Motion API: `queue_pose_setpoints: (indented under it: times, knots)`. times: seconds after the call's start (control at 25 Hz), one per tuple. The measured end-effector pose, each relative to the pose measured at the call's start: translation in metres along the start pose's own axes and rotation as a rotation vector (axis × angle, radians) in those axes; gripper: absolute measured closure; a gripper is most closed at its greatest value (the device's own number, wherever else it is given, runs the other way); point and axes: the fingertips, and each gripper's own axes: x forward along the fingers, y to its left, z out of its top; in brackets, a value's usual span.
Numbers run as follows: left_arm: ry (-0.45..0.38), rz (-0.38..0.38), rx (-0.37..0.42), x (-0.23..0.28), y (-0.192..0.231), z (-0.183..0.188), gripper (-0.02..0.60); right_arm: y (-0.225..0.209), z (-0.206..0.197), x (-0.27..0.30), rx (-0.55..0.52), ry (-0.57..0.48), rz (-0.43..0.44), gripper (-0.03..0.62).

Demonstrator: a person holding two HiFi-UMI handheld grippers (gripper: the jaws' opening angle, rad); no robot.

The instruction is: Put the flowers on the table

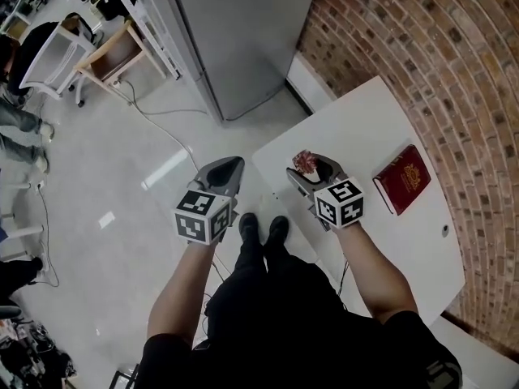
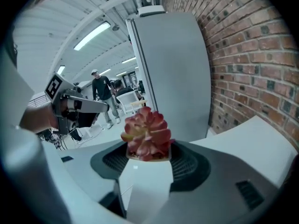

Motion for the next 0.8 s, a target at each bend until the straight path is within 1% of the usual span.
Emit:
queue_pose_setpoints:
  times: [0.32, 0.48, 0.56, 0.8]
  knots:
    - [0.034, 0.031, -0.070, 0.001, 0.010, -0.029, 0.571, -0.008, -0.046, 0.041, -0.059, 0.143, 0.012, 0.327]
    - [0.057, 0.047, -0.102, 0.005, 0.014, -0.045, 0.571, -0.011, -0.066, 0.053, -0.124, 0.193, 0.013, 0.327]
    - [0.065, 0.053, -0.115, 0.007, 0.016, -0.049, 0.571, -0.012, -0.074, 0.059, -0.134, 0.216, 0.018, 0.326]
    - [0.075, 0.056, -0.117, 0.005, 0.016, -0.051, 0.571, -0.012, -0.091, 0.073, -0.174, 0.273, -0.005, 0.326]
